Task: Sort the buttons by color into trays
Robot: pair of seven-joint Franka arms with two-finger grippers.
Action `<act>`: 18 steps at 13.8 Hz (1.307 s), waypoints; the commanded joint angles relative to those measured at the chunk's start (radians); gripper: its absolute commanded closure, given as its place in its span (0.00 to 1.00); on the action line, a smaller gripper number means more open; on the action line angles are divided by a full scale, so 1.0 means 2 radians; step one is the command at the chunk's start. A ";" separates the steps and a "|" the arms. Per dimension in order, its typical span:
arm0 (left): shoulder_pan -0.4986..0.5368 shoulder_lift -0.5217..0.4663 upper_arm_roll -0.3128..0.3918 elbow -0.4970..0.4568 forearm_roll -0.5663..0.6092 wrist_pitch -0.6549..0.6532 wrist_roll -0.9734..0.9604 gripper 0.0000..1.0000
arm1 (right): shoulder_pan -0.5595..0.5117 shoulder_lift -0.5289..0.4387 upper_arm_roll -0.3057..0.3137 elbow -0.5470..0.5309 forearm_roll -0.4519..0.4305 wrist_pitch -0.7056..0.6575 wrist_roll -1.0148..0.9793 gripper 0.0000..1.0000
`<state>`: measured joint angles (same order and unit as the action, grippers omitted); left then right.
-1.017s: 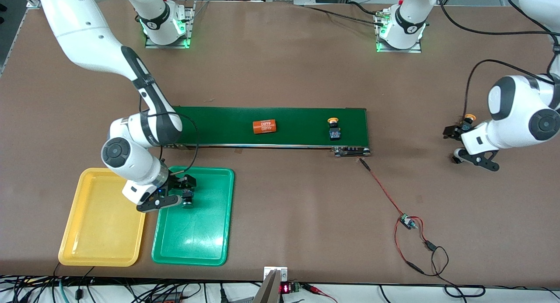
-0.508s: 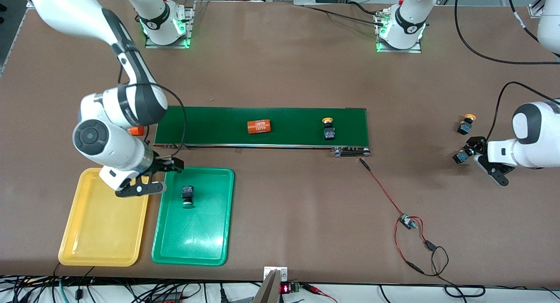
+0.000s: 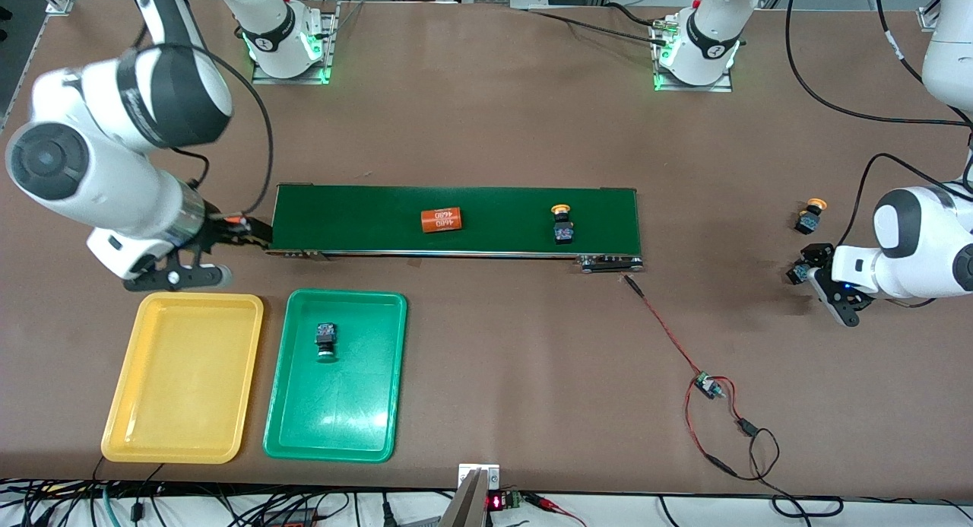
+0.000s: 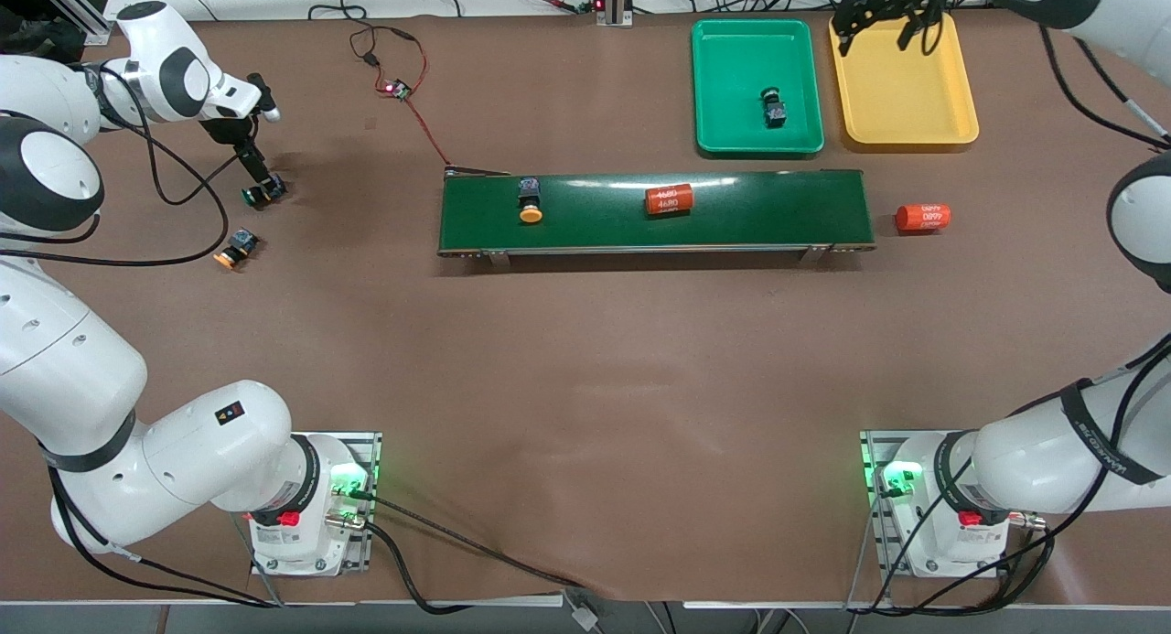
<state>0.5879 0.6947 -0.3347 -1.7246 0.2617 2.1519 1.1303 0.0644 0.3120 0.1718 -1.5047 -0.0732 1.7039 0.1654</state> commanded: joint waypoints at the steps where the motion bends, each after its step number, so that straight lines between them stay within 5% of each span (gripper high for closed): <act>1: 0.003 0.007 -0.001 -0.003 0.004 0.002 0.015 0.00 | -0.011 -0.032 0.001 -0.013 0.008 -0.030 0.004 0.00; 7: 0.013 0.004 -0.001 -0.024 -0.005 0.002 0.018 0.01 | -0.047 -0.109 0.001 -0.068 0.008 -0.039 -0.021 0.00; 9: 0.011 0.001 -0.001 -0.025 -0.005 0.002 0.042 0.62 | -0.054 -0.120 0.001 -0.072 0.010 -0.039 -0.018 0.00; 10: 0.011 0.000 -0.001 -0.024 -0.005 0.002 0.042 0.86 | -0.056 -0.126 0.001 -0.074 0.010 -0.039 -0.017 0.00; 11: 0.011 -0.004 -0.002 -0.024 -0.005 0.002 0.043 0.99 | -0.059 -0.128 0.001 -0.075 0.009 -0.040 -0.017 0.00; 15: -0.011 -0.061 -0.002 -0.050 -0.011 0.002 0.027 1.00 | -0.065 -0.120 0.002 -0.069 0.008 -0.047 -0.018 0.00; 18: -0.039 -0.131 -0.002 -0.108 -0.027 -0.004 -0.073 1.00 | -0.066 -0.115 0.000 -0.063 0.008 -0.058 -0.022 0.00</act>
<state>0.5550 0.5690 -0.3488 -1.8220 0.2374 2.1521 1.0844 -0.0531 0.0866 0.1658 -1.6348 -0.0730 1.6062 0.1406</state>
